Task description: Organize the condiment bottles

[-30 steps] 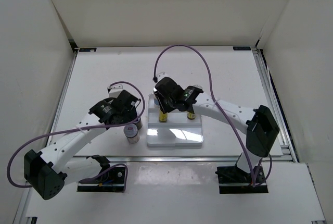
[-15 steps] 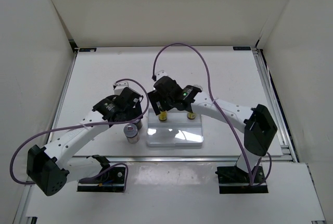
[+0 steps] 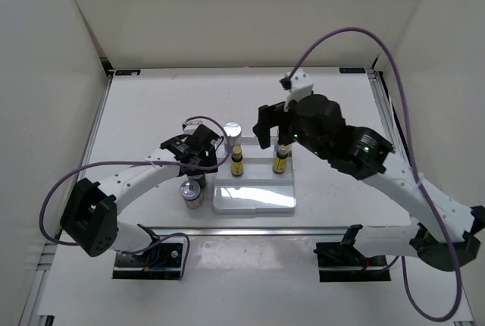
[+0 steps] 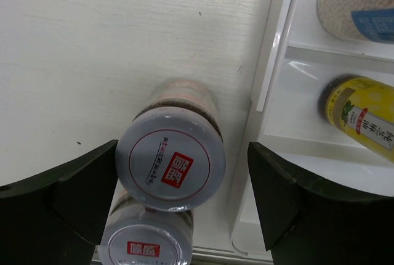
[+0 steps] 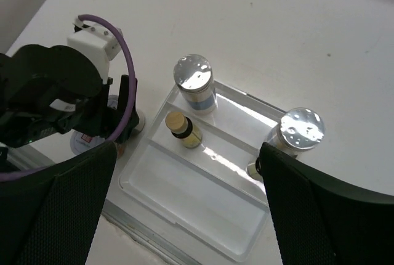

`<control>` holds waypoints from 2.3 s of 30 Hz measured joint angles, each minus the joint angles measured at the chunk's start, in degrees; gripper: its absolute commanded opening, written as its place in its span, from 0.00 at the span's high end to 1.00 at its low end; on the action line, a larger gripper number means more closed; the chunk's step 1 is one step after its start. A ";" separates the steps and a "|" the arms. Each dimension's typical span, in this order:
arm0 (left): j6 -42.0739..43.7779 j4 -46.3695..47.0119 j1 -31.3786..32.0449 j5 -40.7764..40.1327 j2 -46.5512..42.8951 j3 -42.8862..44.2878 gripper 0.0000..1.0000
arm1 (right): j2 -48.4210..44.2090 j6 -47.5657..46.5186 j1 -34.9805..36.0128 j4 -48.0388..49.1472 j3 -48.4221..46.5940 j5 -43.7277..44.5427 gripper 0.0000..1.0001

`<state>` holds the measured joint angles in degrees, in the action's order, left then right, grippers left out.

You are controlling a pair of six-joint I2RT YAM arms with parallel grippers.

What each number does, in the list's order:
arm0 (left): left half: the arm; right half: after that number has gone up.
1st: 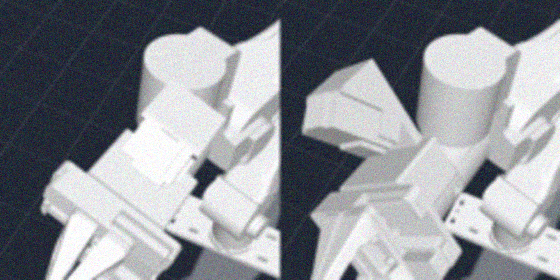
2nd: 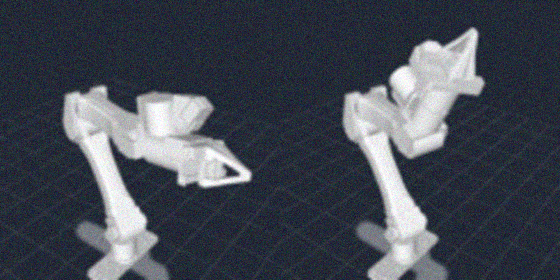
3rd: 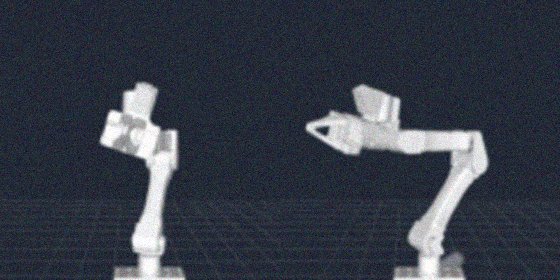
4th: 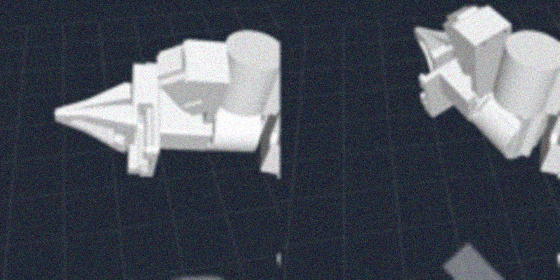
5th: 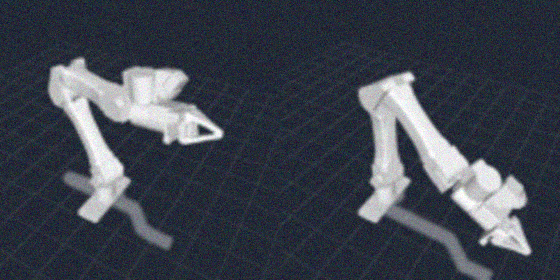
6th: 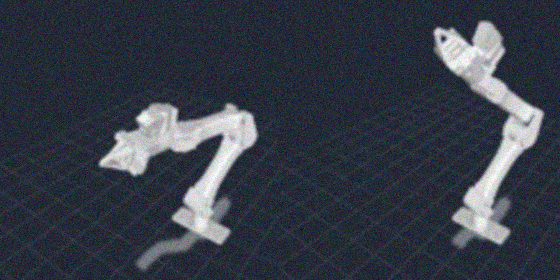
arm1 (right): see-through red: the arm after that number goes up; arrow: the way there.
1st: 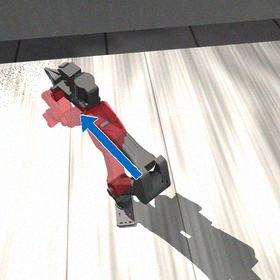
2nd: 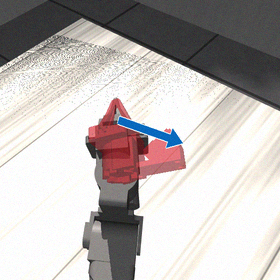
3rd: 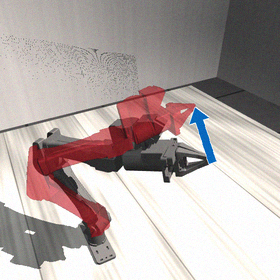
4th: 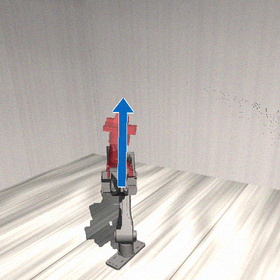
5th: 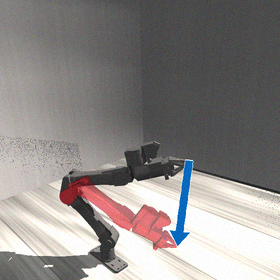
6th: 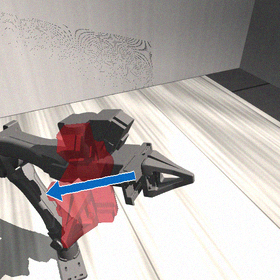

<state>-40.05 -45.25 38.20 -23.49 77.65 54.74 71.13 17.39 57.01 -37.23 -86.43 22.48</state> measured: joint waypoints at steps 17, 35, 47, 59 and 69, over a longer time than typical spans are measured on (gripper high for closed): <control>3.72 -0.94 -1.81 1.90 0.48 1.68 0.89 | -14.95 0.20 0.00 -15.28 4.26 15.47 0.00; 10.97 -8.74 10.84 0.07 -8.26 28.06 0.89 | -24.94 5.18 0.00 -24.83 8.24 32.09 0.00; 14.38 -6.19 30.75 -0.66 16.79 40.83 0.89 | -27.34 10.08 0.00 -30.88 9.40 36.41 0.00; 14.56 4.09 31.74 0.90 22.45 29.97 0.89 | -33.35 12.52 0.00 -33.51 10.73 37.62 0.00; 14.56 10.19 32.68 3.43 29.29 29.73 0.88 | -33.90 16.52 0.00 -36.24 16.46 37.29 0.00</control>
<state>-25.50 -35.07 70.87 -20.05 106.94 84.47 37.23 33.91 57.01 -73.47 -69.97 59.77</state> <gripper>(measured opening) 0.732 0.998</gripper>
